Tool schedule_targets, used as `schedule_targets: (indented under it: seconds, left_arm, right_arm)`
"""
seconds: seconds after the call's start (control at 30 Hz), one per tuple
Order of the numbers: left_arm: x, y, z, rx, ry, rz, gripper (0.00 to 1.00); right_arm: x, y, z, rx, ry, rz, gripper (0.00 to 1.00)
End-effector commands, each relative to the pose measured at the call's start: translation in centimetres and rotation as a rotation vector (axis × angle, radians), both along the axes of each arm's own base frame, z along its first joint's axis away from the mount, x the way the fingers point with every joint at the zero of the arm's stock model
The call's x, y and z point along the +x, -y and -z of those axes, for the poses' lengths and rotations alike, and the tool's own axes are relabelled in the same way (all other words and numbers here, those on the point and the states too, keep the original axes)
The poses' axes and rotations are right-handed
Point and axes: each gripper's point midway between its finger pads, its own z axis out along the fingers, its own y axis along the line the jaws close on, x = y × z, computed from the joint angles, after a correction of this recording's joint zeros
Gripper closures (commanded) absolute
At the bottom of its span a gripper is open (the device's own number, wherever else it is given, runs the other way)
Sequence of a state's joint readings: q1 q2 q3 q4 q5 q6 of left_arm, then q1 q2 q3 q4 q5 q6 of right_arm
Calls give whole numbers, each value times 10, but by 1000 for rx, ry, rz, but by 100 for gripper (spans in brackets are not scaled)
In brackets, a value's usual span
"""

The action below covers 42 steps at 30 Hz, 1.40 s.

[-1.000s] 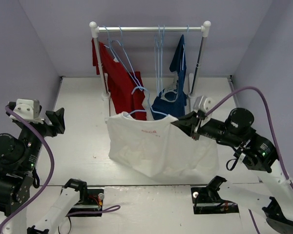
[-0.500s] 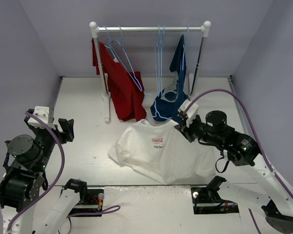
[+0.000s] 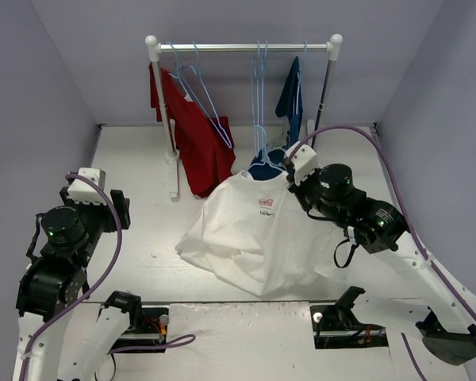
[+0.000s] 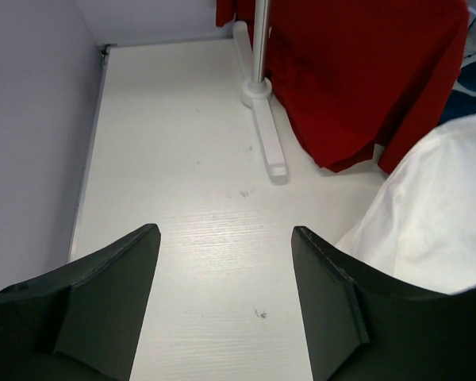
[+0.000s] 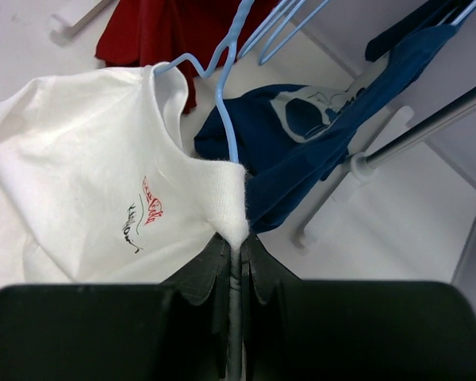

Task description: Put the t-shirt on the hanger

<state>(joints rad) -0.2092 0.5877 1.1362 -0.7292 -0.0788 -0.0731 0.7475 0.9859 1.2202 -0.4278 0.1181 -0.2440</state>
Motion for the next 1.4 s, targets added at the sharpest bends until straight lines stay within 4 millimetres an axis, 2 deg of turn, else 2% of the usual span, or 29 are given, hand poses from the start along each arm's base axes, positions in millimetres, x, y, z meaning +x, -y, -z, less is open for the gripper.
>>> schedule_targets:
  seconds: [0.0, 0.17, 0.27, 0.4, 0.8, 0.93, 1.13, 1.37]
  left_arm:
    - [9, -2, -2, -28, 23, -36, 37]
    - [9, -2, 11, -22, -2, -38, 37]
    - [10, -2, 25, -26, -32, -45, 37]
    - [11, -3, 33, -45, -44, -64, 37]
    - [9, -5, 55, -77, 19, -86, 37]
    - [7, -5, 62, -96, 51, -84, 37]
    - [10, -2, 72, -109, 46, -79, 37]
    - [9, -6, 74, -87, 45, -92, 37]
  right_arm:
    - [27, -1, -66, 97, 184, 88, 100]
    - [42, -7, -69, 74, 201, 127, 100]
    - [50, -9, -78, 77, 233, 162, 100]
    - [60, -12, -92, 95, 270, 210, 100]
    - [71, -29, -125, 55, 368, 318, 100]
    - [74, -26, -142, 89, 424, 366, 100]
    - [80, -23, -183, 159, 533, 427, 100]
    - [85, -21, -212, 209, 613, 477, 100]
